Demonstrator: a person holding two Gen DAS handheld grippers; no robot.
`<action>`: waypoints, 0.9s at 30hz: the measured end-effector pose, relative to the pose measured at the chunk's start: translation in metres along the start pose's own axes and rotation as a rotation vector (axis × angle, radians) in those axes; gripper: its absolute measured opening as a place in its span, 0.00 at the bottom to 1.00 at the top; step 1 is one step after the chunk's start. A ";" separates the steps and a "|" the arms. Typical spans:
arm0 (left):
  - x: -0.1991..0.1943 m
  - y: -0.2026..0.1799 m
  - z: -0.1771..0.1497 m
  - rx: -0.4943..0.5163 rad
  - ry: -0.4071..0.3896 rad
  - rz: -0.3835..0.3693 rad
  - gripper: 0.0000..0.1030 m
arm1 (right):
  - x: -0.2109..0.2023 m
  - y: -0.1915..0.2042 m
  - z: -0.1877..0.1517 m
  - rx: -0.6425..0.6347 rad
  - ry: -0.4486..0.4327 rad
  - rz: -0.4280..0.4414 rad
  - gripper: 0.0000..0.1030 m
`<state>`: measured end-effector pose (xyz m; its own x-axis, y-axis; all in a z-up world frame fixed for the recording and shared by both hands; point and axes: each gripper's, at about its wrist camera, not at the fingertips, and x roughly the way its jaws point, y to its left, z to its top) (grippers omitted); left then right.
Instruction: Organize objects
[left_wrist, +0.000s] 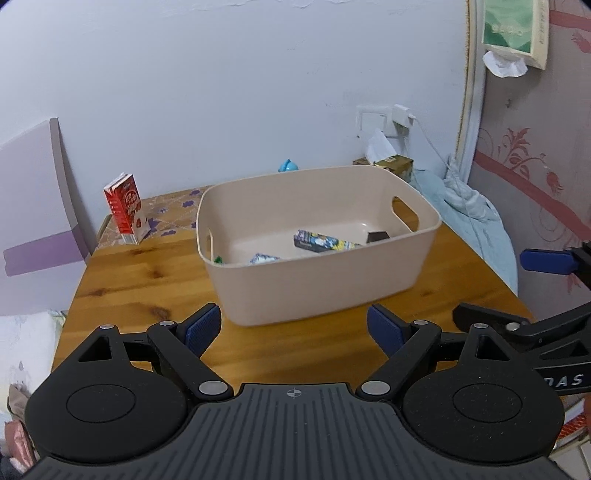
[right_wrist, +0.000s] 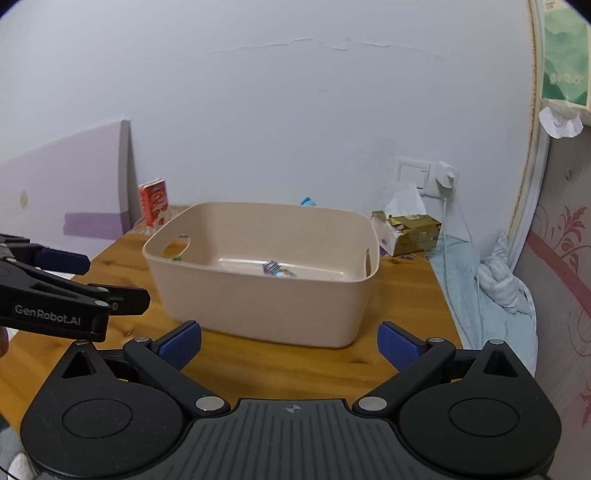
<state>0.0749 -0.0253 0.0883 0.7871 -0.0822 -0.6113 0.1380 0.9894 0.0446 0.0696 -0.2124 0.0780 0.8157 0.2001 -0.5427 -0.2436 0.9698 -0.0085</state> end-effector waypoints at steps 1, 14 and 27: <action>-0.003 0.000 -0.003 -0.003 -0.002 0.000 0.86 | -0.002 0.002 -0.002 -0.010 0.005 0.004 1.00; -0.041 0.002 -0.045 -0.052 0.010 0.026 0.86 | -0.028 -0.001 -0.036 0.070 0.032 0.052 1.00; -0.055 0.000 -0.053 -0.035 0.016 0.011 0.88 | -0.040 -0.001 -0.040 0.074 0.026 0.064 1.00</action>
<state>-0.0003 -0.0143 0.0800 0.7786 -0.0696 -0.6237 0.1082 0.9938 0.0241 0.0163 -0.2268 0.0665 0.7856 0.2588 -0.5621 -0.2544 0.9631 0.0880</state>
